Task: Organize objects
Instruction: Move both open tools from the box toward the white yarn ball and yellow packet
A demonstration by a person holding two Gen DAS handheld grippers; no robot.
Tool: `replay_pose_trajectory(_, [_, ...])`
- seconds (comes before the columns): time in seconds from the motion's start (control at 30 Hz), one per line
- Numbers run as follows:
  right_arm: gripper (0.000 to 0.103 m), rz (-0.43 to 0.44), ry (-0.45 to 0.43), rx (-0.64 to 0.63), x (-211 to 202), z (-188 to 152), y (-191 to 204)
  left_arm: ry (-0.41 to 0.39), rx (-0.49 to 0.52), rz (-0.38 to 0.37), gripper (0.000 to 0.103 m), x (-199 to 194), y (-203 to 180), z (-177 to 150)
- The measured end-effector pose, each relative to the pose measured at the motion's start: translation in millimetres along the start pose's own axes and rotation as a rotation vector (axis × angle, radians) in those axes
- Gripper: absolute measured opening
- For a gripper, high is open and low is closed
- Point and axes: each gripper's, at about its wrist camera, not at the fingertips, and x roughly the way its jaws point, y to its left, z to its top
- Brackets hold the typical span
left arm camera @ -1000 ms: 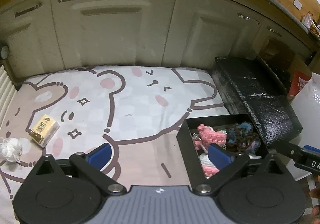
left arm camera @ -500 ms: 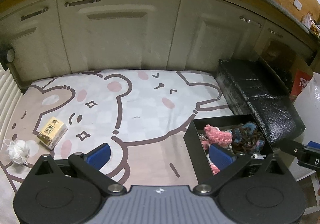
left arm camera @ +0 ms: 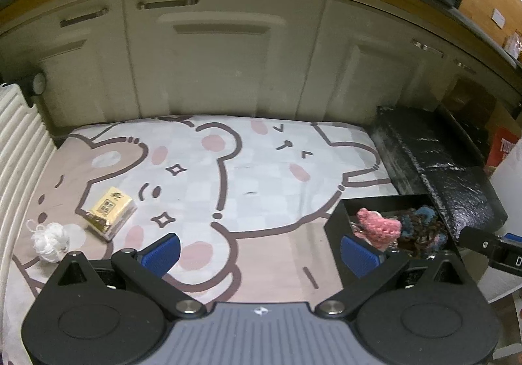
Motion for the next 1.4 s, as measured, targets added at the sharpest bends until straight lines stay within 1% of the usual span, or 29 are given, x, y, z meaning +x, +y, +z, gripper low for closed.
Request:
replay_pose_trajectory(0.43, [0.103,0.072,0.005,-0.038,8.7,0.9,45.2,-0.017,-0.05,0.074,0.103,-12.4,49.8,-2.3])
replay_pose_trajectory(0.67, [0.103,0.125,0.006,-0.085,11.9,2.0,80.5,-0.026,-0.105,0.118,0.103,-21.6,85.7,-5.6])
replay_pose_trajectory(1.03, [0.103,0.208,0.007,-0.159,10.6,-1.9,136.0,-0.042,-0.163,0.199,0.103,-41.2,132.4,-13.9])
replay_pose_trajectory(1.23, [0.103,0.257,0.009,-0.197,5.8,-5.3,165.1,-0.07,-0.194,0.24,0.103,-52.8,154.4,-18.8])
replay_pose_trajectory(1.4, [0.103,0.294,-0.006,-0.258,0.4,-8.4,193.2,-0.087,-0.203,0.282,0.103,-57.0,170.8,-22.0])
